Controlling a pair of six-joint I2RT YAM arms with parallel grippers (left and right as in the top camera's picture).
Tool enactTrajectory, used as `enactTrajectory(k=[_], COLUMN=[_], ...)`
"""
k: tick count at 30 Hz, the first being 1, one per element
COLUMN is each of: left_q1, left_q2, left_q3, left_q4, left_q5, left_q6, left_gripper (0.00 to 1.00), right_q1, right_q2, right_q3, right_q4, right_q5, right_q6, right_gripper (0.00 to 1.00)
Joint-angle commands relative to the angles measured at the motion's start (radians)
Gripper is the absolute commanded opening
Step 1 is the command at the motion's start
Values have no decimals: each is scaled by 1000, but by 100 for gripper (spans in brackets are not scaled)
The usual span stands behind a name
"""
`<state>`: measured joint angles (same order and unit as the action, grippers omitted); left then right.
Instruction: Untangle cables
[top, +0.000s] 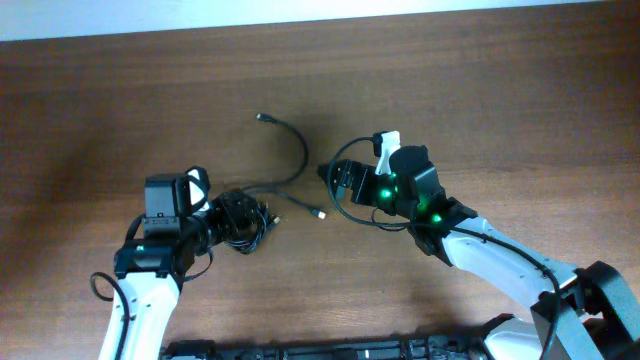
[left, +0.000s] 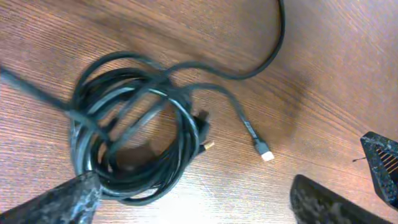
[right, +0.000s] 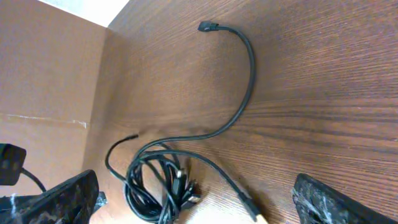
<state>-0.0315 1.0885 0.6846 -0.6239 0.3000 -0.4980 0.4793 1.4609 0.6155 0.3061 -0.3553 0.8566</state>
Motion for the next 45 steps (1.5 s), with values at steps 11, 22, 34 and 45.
enactTrajectory(k=[11, 22, 34, 45], left_q1=[3, 2, -189, -188], left_q2=[-63, 220, 236, 234], left_q3=[139, 134, -8, -13], left_q4=[3, -303, -211, 111], left_q5=[-359, -217, -323, -320], left_q6=[83, -351, -676, 365], left_gripper=[99, 99, 97, 0], right_q1=[-3, -3, -3, -3], right_q2=[0, 0, 0, 0], right_q3=[7, 7, 7, 7], right_q4=[3, 3, 3, 3], right_q5=[9, 9, 9, 9], right_q6=[-14, -14, -14, -14], right_gripper=[98, 98, 98, 98])
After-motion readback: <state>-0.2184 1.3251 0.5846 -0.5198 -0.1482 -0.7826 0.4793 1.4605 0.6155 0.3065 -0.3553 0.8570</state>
